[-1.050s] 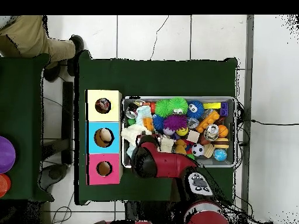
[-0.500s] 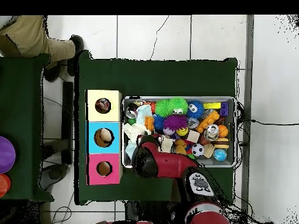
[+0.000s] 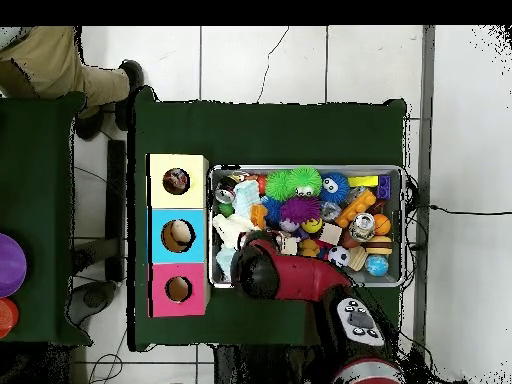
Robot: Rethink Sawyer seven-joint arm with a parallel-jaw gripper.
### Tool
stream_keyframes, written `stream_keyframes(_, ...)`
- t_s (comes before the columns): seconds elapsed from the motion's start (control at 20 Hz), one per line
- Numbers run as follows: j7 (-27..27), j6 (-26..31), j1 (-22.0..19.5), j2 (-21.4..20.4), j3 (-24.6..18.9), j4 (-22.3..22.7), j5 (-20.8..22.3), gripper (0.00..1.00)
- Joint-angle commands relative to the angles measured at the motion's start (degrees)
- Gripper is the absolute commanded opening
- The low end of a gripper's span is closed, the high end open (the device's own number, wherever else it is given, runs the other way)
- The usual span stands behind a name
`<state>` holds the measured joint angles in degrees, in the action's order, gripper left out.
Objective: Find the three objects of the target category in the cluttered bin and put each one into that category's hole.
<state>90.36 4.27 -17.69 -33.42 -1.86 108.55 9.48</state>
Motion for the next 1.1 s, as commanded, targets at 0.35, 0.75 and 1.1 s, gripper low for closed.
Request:
stream_keyframes(0.35, 2.4, 21.7, -4.3, -6.8, -6.2, -7.0, -1.1, 0.00)
stream_keyframes(0.75, 4.6, 20.3, -2.7, -5.3, -4.9, -8.2, -0.2, 0.00)
stream_keyframes(1.1, 5.6, 20.3, -1.6, -4.7, -4.0, -8.9, -0.2, 0.00)
